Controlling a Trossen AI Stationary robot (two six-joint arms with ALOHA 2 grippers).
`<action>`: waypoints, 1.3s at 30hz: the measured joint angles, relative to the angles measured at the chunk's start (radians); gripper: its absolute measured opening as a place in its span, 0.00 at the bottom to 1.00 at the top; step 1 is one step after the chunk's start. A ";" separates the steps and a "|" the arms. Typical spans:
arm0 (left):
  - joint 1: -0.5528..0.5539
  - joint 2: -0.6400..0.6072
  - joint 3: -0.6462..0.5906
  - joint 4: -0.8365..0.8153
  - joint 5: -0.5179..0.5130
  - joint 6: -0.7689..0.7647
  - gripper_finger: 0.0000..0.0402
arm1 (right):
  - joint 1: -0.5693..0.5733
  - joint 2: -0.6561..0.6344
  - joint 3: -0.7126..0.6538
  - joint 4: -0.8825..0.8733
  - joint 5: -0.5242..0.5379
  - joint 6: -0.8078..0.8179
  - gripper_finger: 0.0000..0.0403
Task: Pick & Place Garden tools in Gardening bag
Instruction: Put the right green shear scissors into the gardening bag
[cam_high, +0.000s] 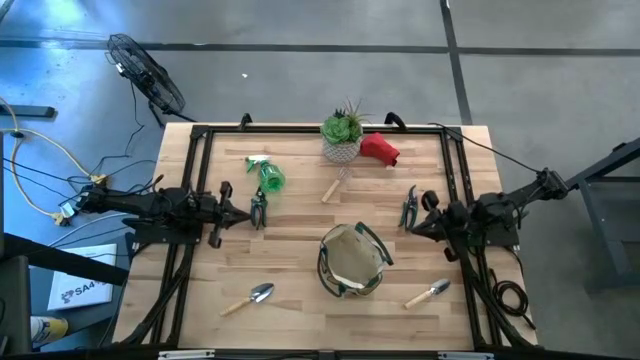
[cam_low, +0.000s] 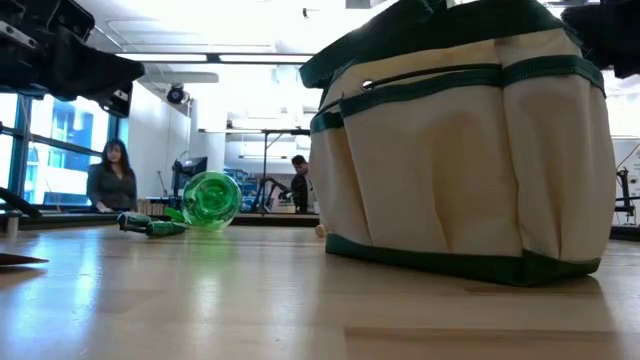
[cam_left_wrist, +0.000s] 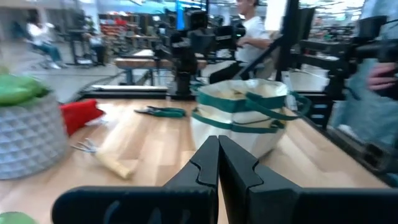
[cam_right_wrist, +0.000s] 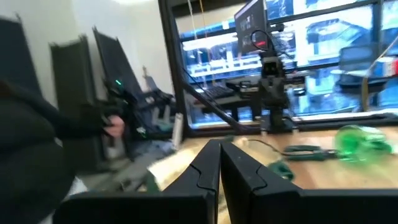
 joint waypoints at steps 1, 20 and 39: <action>0.000 0.000 0.000 0.002 -0.013 0.008 0.00 | 0.000 0.000 0.000 0.007 -0.011 0.024 0.01; 0.000 0.000 0.026 -0.024 -0.180 -0.269 0.20 | 0.000 0.000 0.000 0.116 0.212 0.119 0.16; 0.000 0.000 0.029 -0.029 -0.199 -0.295 0.45 | 0.000 0.170 0.158 0.109 0.296 -0.019 0.49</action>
